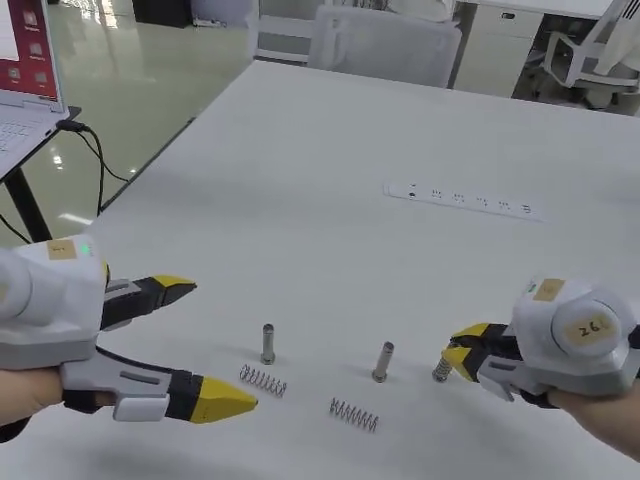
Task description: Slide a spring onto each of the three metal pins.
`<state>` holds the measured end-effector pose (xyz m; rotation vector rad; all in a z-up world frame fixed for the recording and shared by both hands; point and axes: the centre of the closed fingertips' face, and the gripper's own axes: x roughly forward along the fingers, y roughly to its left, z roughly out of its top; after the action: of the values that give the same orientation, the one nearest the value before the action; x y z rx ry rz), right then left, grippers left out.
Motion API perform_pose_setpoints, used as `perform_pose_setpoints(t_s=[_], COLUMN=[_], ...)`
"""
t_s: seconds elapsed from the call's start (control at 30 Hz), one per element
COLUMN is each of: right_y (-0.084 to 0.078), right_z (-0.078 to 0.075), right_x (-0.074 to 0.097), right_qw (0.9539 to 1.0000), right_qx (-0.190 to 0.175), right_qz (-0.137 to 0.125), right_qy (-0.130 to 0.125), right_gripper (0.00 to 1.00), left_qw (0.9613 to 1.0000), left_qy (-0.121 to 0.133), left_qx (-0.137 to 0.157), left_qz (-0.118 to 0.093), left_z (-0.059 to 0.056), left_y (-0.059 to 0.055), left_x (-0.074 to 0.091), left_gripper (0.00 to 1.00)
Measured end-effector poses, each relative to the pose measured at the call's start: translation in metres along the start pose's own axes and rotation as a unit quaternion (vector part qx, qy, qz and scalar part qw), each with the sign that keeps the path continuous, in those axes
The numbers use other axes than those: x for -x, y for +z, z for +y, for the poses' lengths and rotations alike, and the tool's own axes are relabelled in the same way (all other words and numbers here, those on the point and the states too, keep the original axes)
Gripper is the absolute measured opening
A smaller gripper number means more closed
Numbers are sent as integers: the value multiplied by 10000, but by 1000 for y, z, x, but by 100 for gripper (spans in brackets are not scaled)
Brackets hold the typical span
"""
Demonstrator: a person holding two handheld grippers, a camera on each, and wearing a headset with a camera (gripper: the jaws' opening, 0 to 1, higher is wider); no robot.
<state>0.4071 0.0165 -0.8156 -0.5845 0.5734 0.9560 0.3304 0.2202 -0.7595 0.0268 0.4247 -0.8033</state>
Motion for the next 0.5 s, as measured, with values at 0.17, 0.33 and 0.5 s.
perform_pose_setpoints(t_s=[0.17,0.33,0.5], right_y=[-3,-2,4], right_z=[2,0,3], right_x=[-1,-2,0], right_qw=[10000,9999,10000], right_qx=[81,119,32], right_qz=[-6,15,-54], right_qy=[-12,6,6], right_gripper=[8,9,13], left_qw=[10000,10000,10000], left_qy=[2,-10,-34], left_qx=[7,-1,-19], left_qz=[9,31,25], left_z=[-1,-2,-3], left_y=[0,1,4], left_x=[0,0,0], left_gripper=[98,98,98])
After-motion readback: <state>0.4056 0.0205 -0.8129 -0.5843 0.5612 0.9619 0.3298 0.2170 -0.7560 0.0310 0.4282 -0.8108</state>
